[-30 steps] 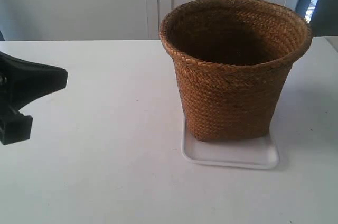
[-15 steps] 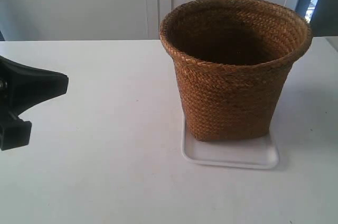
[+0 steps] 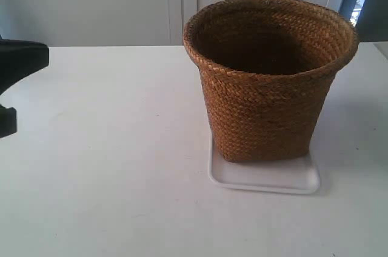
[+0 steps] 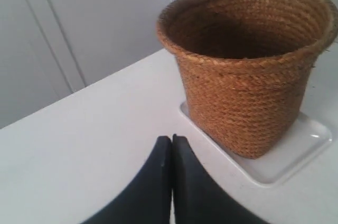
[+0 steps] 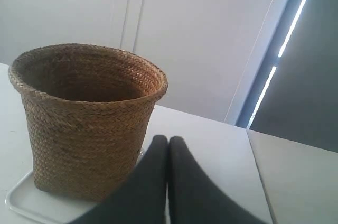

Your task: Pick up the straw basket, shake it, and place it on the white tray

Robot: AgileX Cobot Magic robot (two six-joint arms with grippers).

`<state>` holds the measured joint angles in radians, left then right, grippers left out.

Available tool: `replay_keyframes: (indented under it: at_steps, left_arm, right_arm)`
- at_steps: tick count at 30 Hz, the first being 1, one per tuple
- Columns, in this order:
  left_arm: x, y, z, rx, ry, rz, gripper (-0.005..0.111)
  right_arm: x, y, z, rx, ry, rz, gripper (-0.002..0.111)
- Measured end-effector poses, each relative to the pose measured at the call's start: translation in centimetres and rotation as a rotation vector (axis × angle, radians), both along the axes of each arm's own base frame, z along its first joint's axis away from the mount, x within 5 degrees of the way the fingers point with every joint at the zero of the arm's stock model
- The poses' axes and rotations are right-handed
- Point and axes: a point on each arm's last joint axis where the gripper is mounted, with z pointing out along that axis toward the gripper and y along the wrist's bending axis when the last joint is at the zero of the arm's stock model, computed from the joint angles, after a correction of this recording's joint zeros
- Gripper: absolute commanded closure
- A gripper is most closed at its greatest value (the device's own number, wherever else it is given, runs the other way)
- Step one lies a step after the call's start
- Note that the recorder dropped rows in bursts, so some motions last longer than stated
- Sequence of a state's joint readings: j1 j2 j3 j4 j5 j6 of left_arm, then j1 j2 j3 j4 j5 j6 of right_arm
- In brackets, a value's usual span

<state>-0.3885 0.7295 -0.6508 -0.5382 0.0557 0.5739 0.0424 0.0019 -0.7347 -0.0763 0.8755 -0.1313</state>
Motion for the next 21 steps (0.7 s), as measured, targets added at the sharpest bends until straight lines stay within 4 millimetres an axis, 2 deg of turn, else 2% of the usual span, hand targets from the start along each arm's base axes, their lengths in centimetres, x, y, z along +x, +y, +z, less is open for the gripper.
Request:
replay_keyframes:
  at_steps: [3, 5, 7, 11, 15, 21]
  left_arm:
    - [0.1, 1.4, -2.0, -0.047, 0.029, 0.114, 0.107]
    - [-0.4, 2.7, -4.5, -0.051, 0.041, 0.212, 0.107]
    - [-1.5, 3.9, -6.7, -0.057, 0.019, 0.288, 0.107]
    - [-4.1, 5.1, -9.7, -0.078, -0.036, 0.343, 0.107]
    - [-6.1, 5.7, -11.8, -0.129, -0.101, 0.379, 0.107]
    - [-7.8, 6.0, -13.3, -0.183, -0.199, 0.373, 0.107]
  right_arm:
    - [0.0, 0.0, 0.0, 0.0, 0.002, 0.0, 0.108]
    - [0.0, 0.0, 0.0, 0.0, 0.002, 0.0, 0.108]
    - [0.0, 0.0, 0.0, 0.0, 0.002, 0.0, 0.108]
    - [0.0, 0.0, 0.0, 0.0, 0.004, 0.0, 0.108]
    - [0.0, 0.0, 0.0, 0.0, 0.004, 0.0, 0.108]
    - [0.0, 0.0, 0.0, 0.0, 0.004, 0.0, 0.108]
